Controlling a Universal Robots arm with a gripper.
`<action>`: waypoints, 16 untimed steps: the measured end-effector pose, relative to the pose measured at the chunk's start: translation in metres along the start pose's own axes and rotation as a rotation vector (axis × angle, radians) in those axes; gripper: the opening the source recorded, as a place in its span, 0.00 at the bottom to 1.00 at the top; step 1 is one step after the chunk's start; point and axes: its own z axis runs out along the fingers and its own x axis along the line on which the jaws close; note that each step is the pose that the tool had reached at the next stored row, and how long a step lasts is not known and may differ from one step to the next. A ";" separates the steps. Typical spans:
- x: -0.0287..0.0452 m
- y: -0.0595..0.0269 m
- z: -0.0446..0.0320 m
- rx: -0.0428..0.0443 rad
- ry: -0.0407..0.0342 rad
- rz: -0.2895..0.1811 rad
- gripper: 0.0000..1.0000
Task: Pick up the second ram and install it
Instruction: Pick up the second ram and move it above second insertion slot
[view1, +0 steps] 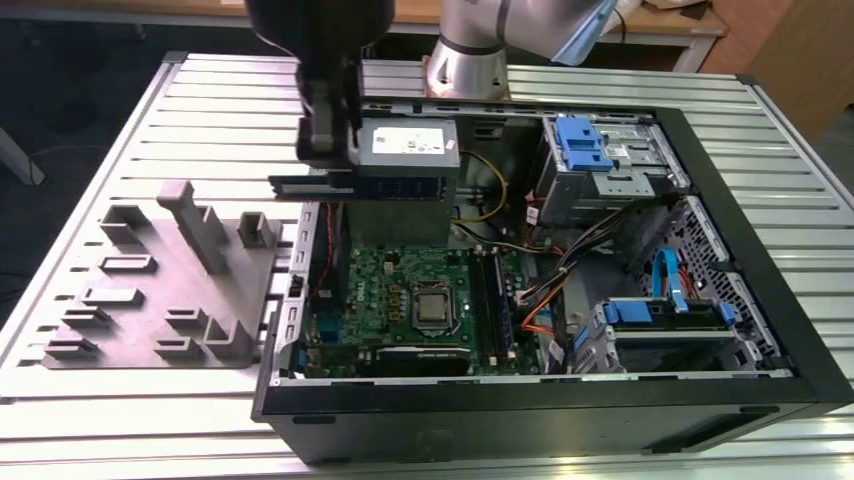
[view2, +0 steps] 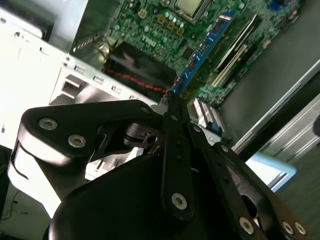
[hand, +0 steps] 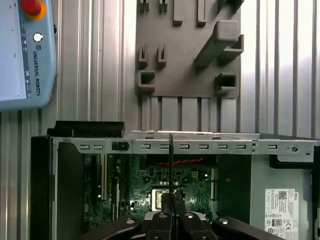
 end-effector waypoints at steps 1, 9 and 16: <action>0.0000 -0.0032 0.0001 0.0000 -0.0001 0.000 0.08; -0.0001 -0.0318 0.0014 0.0000 -0.0022 0.000 0.08; 0.0001 -0.0474 0.0068 0.0000 -0.0025 0.000 0.08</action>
